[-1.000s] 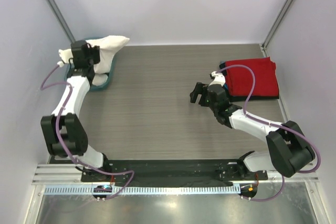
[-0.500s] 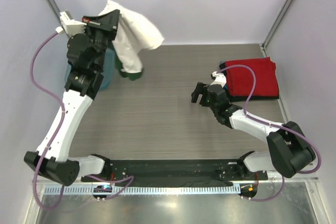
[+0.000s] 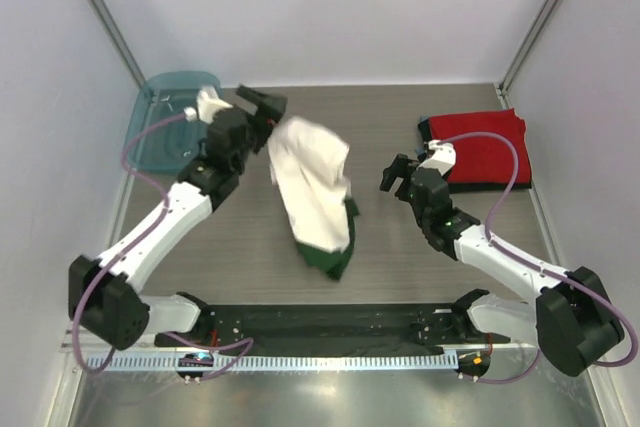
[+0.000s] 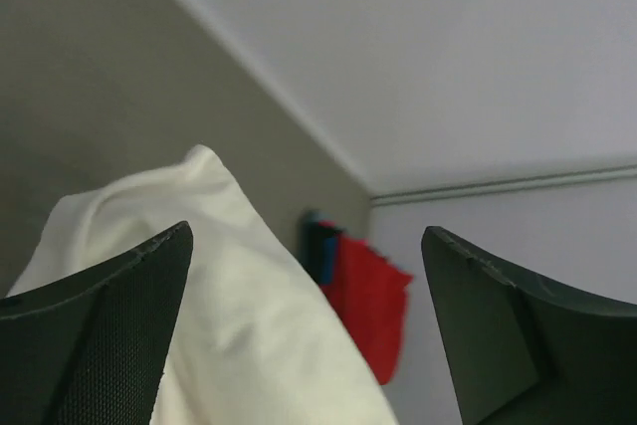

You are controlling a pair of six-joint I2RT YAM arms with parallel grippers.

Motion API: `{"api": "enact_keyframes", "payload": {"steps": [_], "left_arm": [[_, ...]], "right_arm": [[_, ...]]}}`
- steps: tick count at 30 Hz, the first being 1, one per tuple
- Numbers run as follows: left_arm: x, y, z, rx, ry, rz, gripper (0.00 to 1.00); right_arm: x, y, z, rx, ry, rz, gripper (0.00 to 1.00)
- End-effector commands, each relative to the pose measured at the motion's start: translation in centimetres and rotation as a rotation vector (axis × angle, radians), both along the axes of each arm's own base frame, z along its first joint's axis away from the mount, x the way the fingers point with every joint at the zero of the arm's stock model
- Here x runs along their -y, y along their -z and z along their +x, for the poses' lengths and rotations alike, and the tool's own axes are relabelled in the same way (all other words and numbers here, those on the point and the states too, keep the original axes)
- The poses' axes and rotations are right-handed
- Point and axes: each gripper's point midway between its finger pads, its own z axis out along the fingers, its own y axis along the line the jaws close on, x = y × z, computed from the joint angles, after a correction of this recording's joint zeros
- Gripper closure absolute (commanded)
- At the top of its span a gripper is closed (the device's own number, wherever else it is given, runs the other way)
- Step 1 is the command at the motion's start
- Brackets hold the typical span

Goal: Fold and stack the t-shirts
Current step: Move the tshirt to the center of the board, then flatten the tshirt out

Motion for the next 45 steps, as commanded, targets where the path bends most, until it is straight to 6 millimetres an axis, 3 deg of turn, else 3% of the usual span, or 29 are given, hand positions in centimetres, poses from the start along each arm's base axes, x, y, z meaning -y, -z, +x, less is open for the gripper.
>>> {"api": "enact_keyframes", "payload": {"steps": [1, 3, 7, 8, 10, 11, 14, 15, 16, 18, 20, 21, 23, 25, 30, 36, 41, 45], "left_arm": [[-1.0, 10.3, -0.7, -0.253, -0.046, 0.080, 0.01], [-1.6, 11.6, -1.2, -0.262, -0.046, 0.151, 0.00], [-2.9, 9.6, -2.7, -0.184, -0.027, 0.265, 0.00], [-3.1, 9.6, -3.1, -0.178, -0.022, 0.282, 0.00], [-3.5, 10.0, -3.9, -0.166, -0.007, 0.320, 0.00], [-3.4, 9.4, -4.5, -0.142, 0.020, 0.320, 0.00], [-2.4, 10.4, -5.8, -0.110, 0.113, 0.347, 0.00], [-1.2, 11.5, -6.6, -0.116, 0.194, 0.352, 0.00], [-0.5, 11.8, -6.9, -0.106, 0.230, 0.365, 0.01], [1.1, 13.4, -7.9, -0.109, 0.310, 0.450, 0.01], [2.4, 14.8, -9.0, -0.121, 0.355, 0.512, 0.01], [2.5, 15.7, -9.2, -0.134, 0.371, 0.546, 0.01], [2.7, 16.7, -9.6, -0.148, 0.386, 0.568, 0.02], [3.3, 17.9, -10.3, -0.158, 0.414, 0.580, 0.02], [4.5, 19.9, -11.5, -0.118, 0.469, 0.675, 0.04], [5.2, 20.1, -11.8, -0.073, 0.523, 0.704, 0.04], [4.8, 19.7, -11.8, -0.052, 0.513, 0.720, 0.03], [4.8, 19.6, -11.7, -0.052, 0.510, 0.728, 0.03]], "right_arm": [[0.3, -1.1, 0.3, 0.051, 0.014, 0.013, 0.09], [-0.3, -0.7, 0.6, 0.029, -0.019, -0.005, 0.10], [-2.0, -1.4, 0.5, 0.044, -0.114, -0.005, 0.06], [-2.4, -1.4, 0.3, 0.054, -0.139, 0.009, 0.00], [-2.6, -1.4, 0.3, 0.056, -0.147, 0.021, 0.00], [-2.4, -1.4, 0.5, 0.044, -0.124, 0.027, 0.00], [-3.4, -0.5, 0.9, -0.017, -0.141, 0.042, 0.00], [-4.5, -0.3, 0.8, -0.034, -0.188, 0.068, 0.00], [-5.0, 0.1, 0.8, -0.053, -0.204, 0.074, 0.06], [-5.4, 0.3, 0.8, -0.072, -0.219, 0.088, 0.27], [-5.2, 1.4, 0.5, -0.129, -0.210, 0.062, 0.37], [-5.2, 1.7, 0.4, -0.146, -0.217, 0.051, 0.52], [-5.6, 2.9, -0.3, -0.181, -0.249, 0.061, 0.53], [-6.5, 3.9, -1.2, -0.205, -0.302, 0.090, 0.43], [-6.3, 6.5, -2.5, -0.259, -0.319, 0.086, 0.45], [-7.6, 8.6, -2.8, -0.329, -0.373, 0.101, 0.50], [-8.8, 9.2, -2.7, -0.356, -0.421, 0.118, 0.51], [-9.2, 9.8, -2.7, -0.377, -0.436, 0.116, 0.64]]}}
